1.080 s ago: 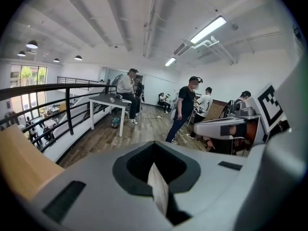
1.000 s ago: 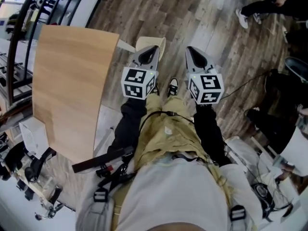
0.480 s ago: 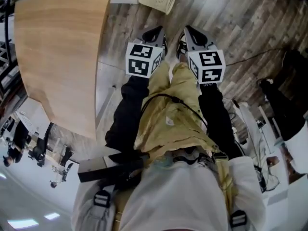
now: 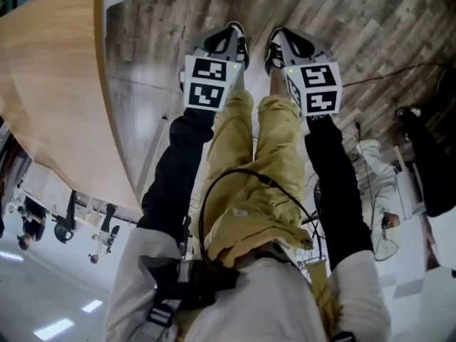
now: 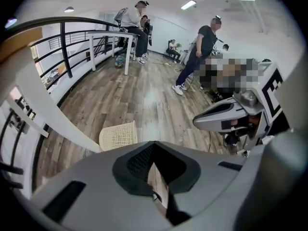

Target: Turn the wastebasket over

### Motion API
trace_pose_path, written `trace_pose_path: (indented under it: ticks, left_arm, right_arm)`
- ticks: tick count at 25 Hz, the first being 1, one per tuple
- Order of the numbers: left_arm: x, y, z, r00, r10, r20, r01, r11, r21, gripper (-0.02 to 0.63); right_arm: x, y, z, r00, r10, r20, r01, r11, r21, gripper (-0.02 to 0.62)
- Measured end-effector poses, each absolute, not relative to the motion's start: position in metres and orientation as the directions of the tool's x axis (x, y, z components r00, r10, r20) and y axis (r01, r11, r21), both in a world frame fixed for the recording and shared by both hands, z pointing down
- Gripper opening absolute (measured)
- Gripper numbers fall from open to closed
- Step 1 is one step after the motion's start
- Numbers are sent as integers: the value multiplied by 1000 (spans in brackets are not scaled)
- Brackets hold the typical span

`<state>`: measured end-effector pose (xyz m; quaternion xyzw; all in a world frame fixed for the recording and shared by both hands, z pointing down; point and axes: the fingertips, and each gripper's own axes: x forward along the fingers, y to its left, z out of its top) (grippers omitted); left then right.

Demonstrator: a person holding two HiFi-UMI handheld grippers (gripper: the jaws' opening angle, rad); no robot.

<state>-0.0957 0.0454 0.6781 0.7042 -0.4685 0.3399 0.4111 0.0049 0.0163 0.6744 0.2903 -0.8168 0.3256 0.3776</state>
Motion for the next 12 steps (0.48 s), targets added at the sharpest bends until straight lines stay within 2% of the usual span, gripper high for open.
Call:
trace_pose_path:
  ticks: [6, 12]
  left_arm:
    - [-99, 26, 736, 323, -343, 882, -930, -288, 229, -3]
    - [-102, 3, 775, 304, -313, 900, -933, -288, 215, -3]
  right_arm:
    - [3, 2, 734, -549, -195, 813, -708, 625, -329, 19]
    - [-7, -17, 767, -549, -163, 820, -683, 653, -328, 20]
